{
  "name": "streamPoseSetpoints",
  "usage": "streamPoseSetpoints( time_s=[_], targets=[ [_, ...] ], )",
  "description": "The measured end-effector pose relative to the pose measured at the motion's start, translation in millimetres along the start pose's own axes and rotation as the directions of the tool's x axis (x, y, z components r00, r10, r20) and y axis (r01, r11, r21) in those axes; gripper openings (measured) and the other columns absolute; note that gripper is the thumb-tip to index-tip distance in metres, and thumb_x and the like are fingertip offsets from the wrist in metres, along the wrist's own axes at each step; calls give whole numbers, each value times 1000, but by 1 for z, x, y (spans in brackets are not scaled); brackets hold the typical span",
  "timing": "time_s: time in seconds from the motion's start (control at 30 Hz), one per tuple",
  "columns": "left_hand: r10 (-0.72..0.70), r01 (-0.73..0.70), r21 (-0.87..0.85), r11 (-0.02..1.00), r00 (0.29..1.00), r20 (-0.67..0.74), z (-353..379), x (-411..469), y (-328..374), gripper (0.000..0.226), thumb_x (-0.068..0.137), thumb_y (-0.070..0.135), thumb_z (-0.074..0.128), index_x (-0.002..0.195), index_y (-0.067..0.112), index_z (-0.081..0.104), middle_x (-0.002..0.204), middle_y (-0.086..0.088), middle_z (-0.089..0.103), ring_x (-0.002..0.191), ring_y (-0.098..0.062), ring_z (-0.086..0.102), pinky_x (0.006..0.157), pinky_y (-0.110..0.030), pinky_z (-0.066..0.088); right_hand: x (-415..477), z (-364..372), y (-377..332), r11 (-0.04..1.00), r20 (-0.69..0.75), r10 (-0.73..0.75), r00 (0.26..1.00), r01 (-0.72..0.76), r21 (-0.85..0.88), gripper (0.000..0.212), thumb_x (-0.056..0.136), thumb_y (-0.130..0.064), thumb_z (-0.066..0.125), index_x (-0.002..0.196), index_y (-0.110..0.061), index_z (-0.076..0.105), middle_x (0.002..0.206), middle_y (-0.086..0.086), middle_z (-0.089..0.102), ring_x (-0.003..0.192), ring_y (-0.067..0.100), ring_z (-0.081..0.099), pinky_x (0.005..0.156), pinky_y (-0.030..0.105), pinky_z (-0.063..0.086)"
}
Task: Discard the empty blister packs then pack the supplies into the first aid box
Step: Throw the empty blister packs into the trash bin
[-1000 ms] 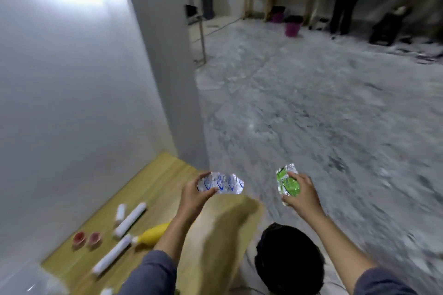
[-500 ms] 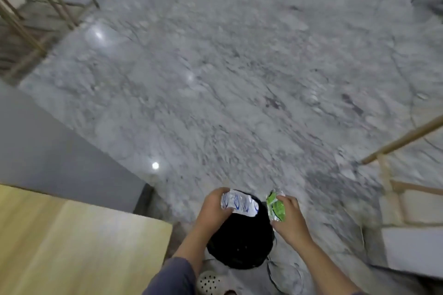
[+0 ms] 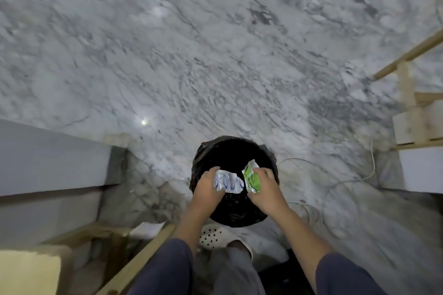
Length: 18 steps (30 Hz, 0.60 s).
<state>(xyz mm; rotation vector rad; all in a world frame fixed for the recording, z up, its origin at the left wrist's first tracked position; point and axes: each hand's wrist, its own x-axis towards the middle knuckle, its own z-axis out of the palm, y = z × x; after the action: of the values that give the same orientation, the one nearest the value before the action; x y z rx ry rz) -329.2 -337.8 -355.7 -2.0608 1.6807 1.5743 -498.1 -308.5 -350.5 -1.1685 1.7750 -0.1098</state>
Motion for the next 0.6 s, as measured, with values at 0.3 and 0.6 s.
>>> streamPoseSetpoints(
  time_s=[0.3, 0.6],
  targets=[
    [87, -99, 120, 988, 991, 105, -44, -54, 41, 90, 87, 27, 75, 157, 16, 19, 166, -1, 17, 153, -20, 20, 121, -33, 26, -54, -37, -38, 998, -24, 32, 999, -31, 53, 72, 88, -21, 59, 147, -18, 18, 155, 4, 17, 140, 21, 27, 112, 33, 31],
    [246, -218, 264, 940, 966, -81, -183, -153, 121, 84, 91, 30, 69, 157, 17, 20, 167, -1, 12, 154, -18, 13, 123, -34, 20, -127, -128, -174, 993, -32, -105, 994, 103, -66, 64, 92, -27, 51, 147, -18, 19, 154, 5, 24, 140, 23, 27, 113, 36, 31]
  ],
)
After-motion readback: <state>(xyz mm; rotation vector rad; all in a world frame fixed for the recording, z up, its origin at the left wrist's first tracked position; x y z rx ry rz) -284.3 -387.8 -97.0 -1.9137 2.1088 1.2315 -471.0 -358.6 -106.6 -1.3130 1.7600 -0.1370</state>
